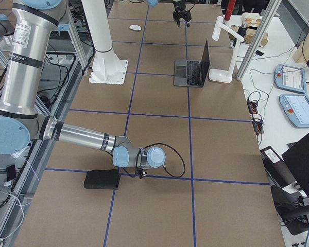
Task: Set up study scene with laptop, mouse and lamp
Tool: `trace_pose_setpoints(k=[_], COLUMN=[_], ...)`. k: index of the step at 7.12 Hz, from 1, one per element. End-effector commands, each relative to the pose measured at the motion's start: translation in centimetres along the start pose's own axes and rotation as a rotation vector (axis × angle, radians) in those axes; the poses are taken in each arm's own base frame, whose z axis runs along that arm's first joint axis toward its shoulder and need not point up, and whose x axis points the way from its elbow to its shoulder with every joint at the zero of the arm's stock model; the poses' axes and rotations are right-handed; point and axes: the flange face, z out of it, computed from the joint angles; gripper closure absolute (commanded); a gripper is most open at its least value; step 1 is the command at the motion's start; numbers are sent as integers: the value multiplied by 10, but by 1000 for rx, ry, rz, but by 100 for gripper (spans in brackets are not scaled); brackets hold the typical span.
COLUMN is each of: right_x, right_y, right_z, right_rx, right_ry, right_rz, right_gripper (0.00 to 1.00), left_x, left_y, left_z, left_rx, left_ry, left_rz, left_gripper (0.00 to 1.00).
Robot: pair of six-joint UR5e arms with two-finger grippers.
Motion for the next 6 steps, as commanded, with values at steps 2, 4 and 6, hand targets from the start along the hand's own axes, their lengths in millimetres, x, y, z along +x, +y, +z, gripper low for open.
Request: trace_pose_setpoints(k=[2,4,6], right_x=[2,9,6], right_y=[11,20,34], right_z=[-29,-32,-28], right_rx=[-138,-216,-261], right_ry=[106,65,-28], right_rz=[-71,-174,-207], right_gripper=[2,2,1], left_x=[0,1,1], left_y=[0,0,0], left_z=[0,-1,-1], left_rx=[11,12,14], left_ry=[5,7,7], left_rz=[2,3,3], left_gripper=[1,1,1])
